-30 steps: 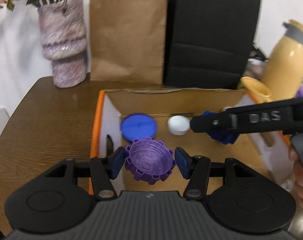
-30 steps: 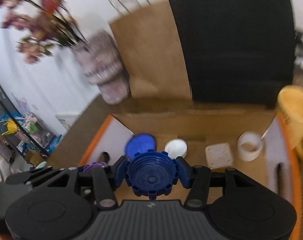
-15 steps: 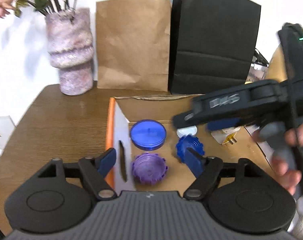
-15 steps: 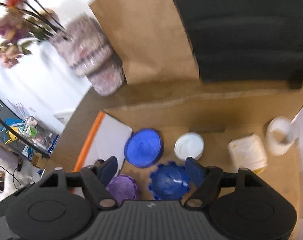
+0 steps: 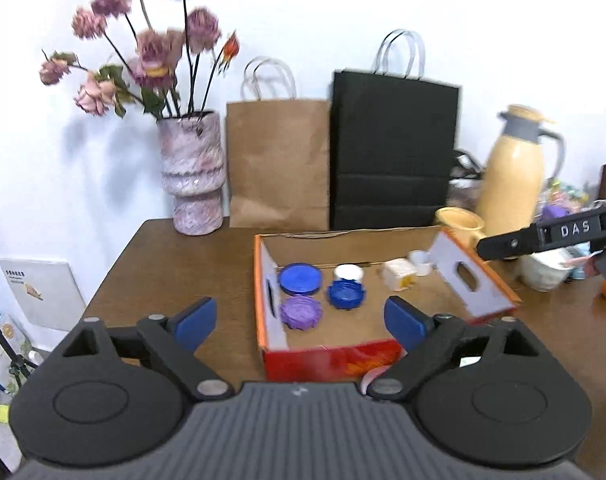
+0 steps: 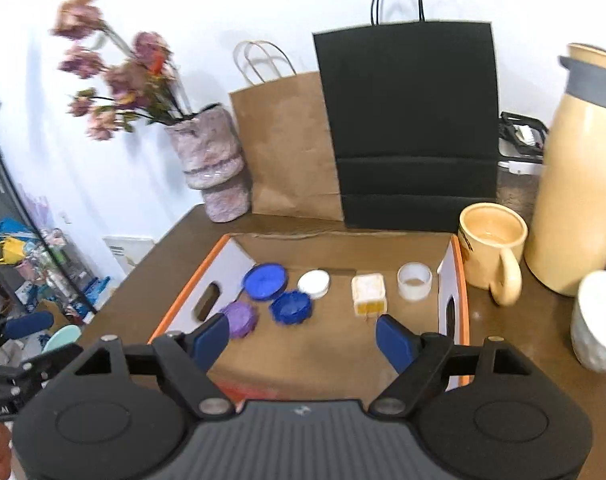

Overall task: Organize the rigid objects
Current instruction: 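Withdraw both open tools from the box back toward the table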

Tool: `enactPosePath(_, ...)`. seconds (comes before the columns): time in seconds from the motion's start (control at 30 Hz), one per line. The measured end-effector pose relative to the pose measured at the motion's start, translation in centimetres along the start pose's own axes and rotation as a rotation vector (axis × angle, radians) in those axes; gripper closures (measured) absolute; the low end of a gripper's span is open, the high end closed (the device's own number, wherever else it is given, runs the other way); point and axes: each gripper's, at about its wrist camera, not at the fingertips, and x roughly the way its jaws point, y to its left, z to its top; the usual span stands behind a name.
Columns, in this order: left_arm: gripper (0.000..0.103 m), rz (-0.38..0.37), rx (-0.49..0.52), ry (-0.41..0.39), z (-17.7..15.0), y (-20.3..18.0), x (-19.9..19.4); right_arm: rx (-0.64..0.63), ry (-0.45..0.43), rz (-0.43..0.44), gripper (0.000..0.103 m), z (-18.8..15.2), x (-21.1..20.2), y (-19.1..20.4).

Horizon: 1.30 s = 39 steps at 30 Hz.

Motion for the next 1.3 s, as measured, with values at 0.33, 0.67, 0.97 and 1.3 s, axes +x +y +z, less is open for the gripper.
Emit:
enactPosePath(0.33,0.003,-0.018,0.013,-0.178,-10.6,-3.4,-12.7,-0.094,-0.181,0.055,0.019,-11.8,-11.2,4.1)
enactPosePath(0.67,0.0,0.173,-0.064,-0.345,-18.1,-5.9,-21.7,-0.13,-0.372,-0.02,0.012,-22.8,-18.1,7.6)
enactPosePath(0.97,0.0,0.142,-0.011,-0.391,-22.5,-8.6,-24.5,-0.181,-0.441,-0.093,0.0,-31.2,-20.9,9.7)
enactPosePath(1.3,0.0,0.171,-0.026,-0.336,-22.8,-8.3,-22.6,-0.16,-0.453,-0.11,0.0,-33.8,-21.3,9.6)
